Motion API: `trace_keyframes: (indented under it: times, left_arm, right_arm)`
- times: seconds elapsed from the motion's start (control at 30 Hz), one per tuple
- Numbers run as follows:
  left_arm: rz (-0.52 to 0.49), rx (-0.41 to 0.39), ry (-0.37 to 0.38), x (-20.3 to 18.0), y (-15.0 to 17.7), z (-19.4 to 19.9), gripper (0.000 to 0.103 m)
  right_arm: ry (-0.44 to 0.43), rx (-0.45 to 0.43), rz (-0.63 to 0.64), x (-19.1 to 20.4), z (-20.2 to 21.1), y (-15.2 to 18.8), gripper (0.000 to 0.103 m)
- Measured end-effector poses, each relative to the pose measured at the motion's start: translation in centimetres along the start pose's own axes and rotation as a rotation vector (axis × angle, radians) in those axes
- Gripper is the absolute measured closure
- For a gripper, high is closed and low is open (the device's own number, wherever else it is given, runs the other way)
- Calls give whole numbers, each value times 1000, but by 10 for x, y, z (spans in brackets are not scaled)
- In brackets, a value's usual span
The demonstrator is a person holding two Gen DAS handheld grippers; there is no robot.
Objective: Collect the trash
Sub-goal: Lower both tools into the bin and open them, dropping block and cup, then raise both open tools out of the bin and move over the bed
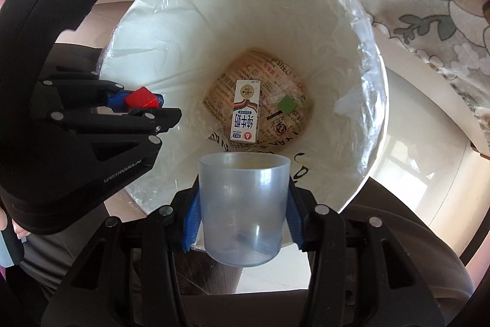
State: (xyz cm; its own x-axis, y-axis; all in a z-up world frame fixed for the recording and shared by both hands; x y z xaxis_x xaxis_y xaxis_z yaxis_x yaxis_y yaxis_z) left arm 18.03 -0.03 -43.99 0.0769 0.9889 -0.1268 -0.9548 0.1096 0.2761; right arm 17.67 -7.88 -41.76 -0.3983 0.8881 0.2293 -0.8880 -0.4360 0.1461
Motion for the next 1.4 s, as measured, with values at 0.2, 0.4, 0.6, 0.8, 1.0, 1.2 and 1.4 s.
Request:
trace_keyframes:
  times: [0.2,0.4,0.6,0.8,1.0,1.2,1.4]
  left_arm:
    - [40,30,15,2,-6,-6,81]
    - [73,52,27,1,-12,-9,81]
    - [71,58,-4,-2,-15,-10,54]
    - [64,54,-13,-2,-15,-6,54]
    - [50,48,-33,-2,-11,0,54]
    - [51,25,-44,1,-1,14,54]
    - [37,-16,-60,2,15,33,54]
  right_arm:
    - [-21,15,-24,1,-10,-3,55]
    - [-47,41,-52,1,-23,-6,55]
    - [-92,59,-102,-3,-26,-9,33]
    - [-100,32,-120,-6,-21,-9,33]
    - [-60,26,-76,2,-18,-3,33]
    - [-31,11,-53,5,-15,2,33]
    - [-21,-20,-58,3,5,14,33]
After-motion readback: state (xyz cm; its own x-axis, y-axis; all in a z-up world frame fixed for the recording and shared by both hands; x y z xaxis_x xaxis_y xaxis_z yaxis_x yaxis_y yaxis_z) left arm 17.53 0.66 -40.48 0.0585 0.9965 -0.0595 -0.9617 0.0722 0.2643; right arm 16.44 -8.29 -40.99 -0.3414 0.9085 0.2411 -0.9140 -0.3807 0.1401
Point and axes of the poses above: each gripper's, at about its wrist camera, not at the fingertips, and z roughly against the way its jaws point, x to its left, y to its underside, the point moved 4 cm from there along -z, roughly the way its jaws point, and after that the axes turned 1 degree about z, right-handed, at the moved point
